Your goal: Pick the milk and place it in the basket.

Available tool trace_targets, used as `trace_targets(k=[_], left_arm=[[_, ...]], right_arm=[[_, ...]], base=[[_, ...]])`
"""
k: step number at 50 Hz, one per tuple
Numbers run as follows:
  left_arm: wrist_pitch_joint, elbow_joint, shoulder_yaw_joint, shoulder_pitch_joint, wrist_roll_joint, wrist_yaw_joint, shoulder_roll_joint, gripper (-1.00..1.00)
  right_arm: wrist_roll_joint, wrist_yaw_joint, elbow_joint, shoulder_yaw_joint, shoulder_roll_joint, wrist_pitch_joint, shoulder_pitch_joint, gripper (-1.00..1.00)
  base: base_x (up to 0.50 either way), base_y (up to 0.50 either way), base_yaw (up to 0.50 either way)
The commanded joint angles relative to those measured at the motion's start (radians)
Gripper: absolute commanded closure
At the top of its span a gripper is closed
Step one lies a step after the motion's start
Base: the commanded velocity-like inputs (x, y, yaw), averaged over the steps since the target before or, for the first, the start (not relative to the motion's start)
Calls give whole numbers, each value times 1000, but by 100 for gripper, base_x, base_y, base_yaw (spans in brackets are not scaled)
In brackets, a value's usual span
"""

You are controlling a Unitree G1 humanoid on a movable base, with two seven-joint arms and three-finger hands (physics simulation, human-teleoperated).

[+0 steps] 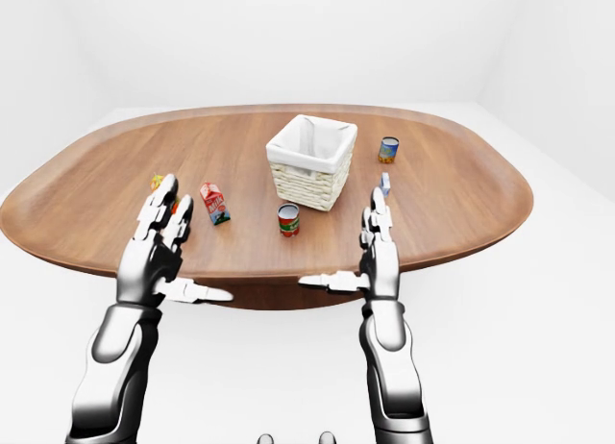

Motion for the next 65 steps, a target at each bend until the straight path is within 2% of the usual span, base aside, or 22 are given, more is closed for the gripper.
trace_targets(k=[1,5,12,16,18,25,28,31,38,49,54,61,65], left_arm=[[0,-86,4,51,28,-56,6,-100],[0,-116,14,45,52,-34,1,-100],[0,-129,41,41,40,-32,4,-100],[0,-135,65,21,14,1,0,-100],[0,-162,59,20,31,15,3,-100],[0,-362,66,31,-7,8,3,-100],[0,-368,35,56,49,3,0,-100],[0,-363,28,62,51,-8,-6,-100],[0,-388,46,74,39,-18,-11,-100],[0,-390,35,81,51,-27,-11,-100],[0,-445,22,94,63,-32,-14,-100],[0,-458,28,112,61,-41,-17,-100],[0,-438,37,95,57,-37,-18,-100]], right_arm=[[-62,39,-55,39,-7,0,39,-100],[-84,67,-76,54,-6,0,60,-100],[-88,128,-153,55,-17,0,89,-100],[-74,158,-230,40,-18,0,100,-100],[-70,162,-288,32,-17,0,107,-100],[-59,177,-389,12,-19,0,113,-100],[-81,182,-418,18,-20,0,122,-100],[-78,189,-421,19,-18,0,122,-100],[-66,200,-465,14,-17,0,126,-100],[-49,214,-487,2,-17,0,131,-100],[-42,219,-505,-6,-18,0,130,-100],[-47,232,-504,7,-22,0,143,-100],[-42,237,-514,6,-21,0,145,-100]], base=[[0,0,0],[0,0,0],[0,0,0],[0,0,0],[0,0,0],[0,0,0],[0,0,0],[0,0,0],[0,0,0],[0,0,0],[0,0,0],[0,0,0],[0,0,0]])
